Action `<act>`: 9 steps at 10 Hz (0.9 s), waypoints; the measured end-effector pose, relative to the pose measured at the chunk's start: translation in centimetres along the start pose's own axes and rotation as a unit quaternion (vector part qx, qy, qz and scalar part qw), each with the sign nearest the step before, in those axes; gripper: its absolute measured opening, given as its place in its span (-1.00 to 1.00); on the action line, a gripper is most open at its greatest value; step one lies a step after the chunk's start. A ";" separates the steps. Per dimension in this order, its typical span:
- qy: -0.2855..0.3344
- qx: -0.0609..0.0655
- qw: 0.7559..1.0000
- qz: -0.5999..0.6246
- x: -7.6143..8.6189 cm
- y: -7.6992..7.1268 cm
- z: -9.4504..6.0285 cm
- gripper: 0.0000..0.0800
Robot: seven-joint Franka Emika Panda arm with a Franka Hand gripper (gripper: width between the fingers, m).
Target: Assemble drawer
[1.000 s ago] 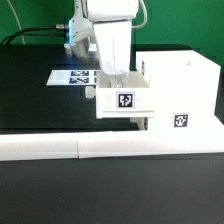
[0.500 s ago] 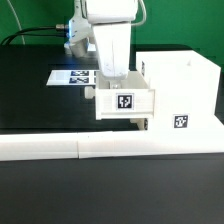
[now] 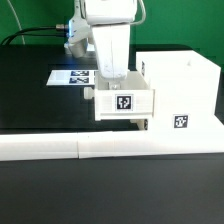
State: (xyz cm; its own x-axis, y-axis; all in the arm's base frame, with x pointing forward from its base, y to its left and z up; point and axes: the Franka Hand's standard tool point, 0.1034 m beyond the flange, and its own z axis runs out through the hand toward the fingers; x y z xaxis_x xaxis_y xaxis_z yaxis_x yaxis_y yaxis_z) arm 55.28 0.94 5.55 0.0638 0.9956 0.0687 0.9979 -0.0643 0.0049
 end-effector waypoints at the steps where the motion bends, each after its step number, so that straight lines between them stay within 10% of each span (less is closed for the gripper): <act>1: 0.000 0.000 1.000 -0.002 0.0 0.0 0.0 -0.89; 9: -0.003 0.007 1.000 -0.030 -0.4 -0.1 0.0 -0.89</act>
Offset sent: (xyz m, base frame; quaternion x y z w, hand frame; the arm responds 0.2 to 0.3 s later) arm -0.0089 -0.0012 -0.0039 -0.0024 -0.0387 -0.0786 0.9962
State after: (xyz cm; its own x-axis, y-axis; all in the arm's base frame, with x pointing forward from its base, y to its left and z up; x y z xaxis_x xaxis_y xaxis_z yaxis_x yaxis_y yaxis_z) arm 55.14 0.52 5.54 0.0042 0.9980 0.0632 1.0000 -0.0039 -0.0050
